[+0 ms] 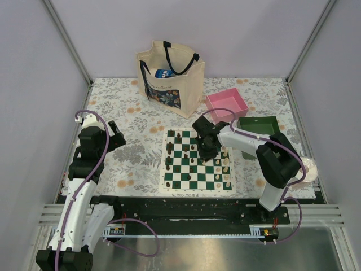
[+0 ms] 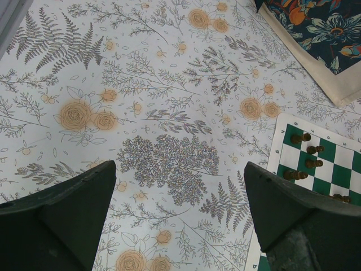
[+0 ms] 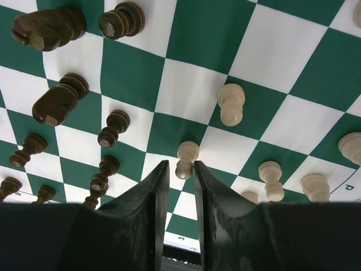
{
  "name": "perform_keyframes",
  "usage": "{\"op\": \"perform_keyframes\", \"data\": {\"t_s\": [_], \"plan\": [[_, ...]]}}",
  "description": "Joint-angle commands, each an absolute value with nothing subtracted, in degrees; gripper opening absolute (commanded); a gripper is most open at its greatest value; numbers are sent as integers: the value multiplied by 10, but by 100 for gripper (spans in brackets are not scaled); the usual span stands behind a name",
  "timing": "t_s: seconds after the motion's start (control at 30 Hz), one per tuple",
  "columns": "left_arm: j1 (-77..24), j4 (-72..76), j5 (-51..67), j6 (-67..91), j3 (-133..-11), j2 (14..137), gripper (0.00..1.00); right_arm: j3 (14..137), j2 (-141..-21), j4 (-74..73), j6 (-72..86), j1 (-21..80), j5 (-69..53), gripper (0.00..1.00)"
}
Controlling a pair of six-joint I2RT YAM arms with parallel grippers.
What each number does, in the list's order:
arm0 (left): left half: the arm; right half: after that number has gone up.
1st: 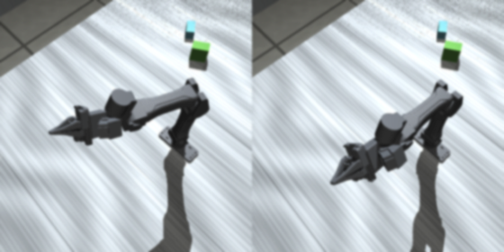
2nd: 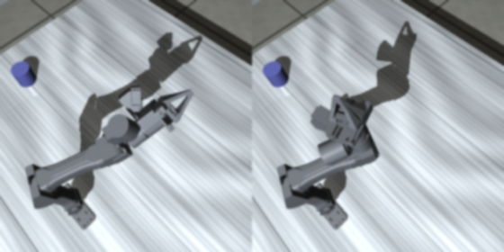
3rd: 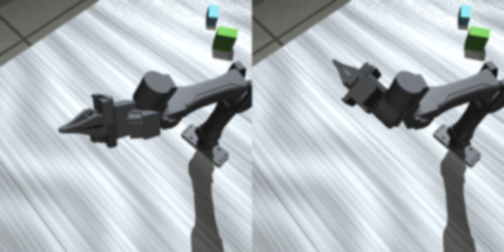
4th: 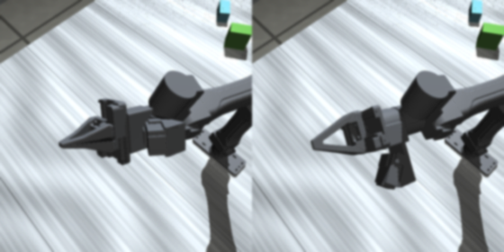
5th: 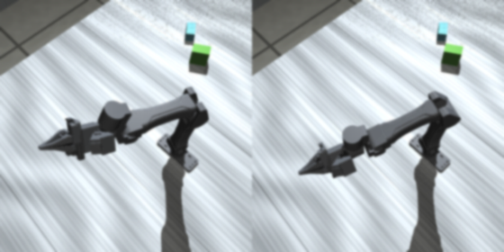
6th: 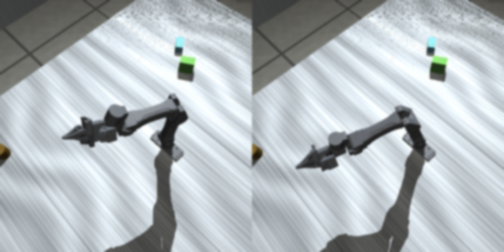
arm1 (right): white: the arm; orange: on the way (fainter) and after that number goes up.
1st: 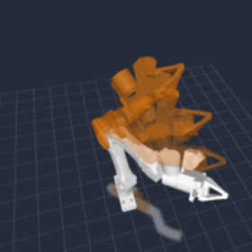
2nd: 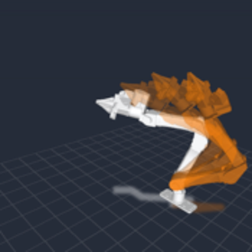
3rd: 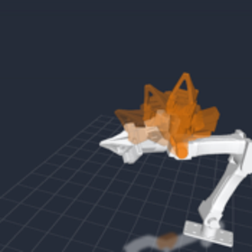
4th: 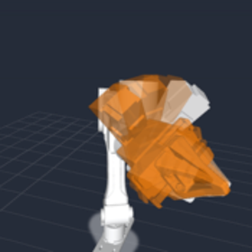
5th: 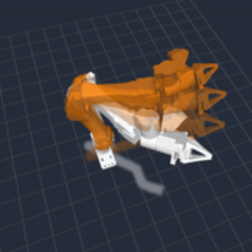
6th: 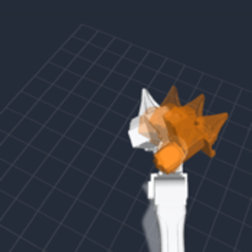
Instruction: Set up the chess pieces on the board
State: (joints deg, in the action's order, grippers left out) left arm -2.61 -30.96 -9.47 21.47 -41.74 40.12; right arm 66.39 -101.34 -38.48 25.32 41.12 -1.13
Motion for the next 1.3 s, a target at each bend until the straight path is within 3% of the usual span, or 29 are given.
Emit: {"op": "perform_keyframes", "data": {"t_s": [0.0,0.17,0.27,0.4,0.8,1.27], "plan": [[-23,-287,-97,217,-425,394,99,685,-1019,-377,253,417,-5,31],[-23,-287,-98,217,-425,394,99,682,-1010,-381,248,417,-3,29],[-23,-287,-98,217,-425,395,99,685,-1012,-385,246,417,-3,34],[-23,-287,-97,217,-425,395,99,686,-1016,-386,247,417,-3,35],[-23,-286,-96,217,-425,394,99,693,-1013,-397,245,417,21,17],[-23,-287,-94,217,-425,391,99,667,-949,-393,246,373,79,18]]}}
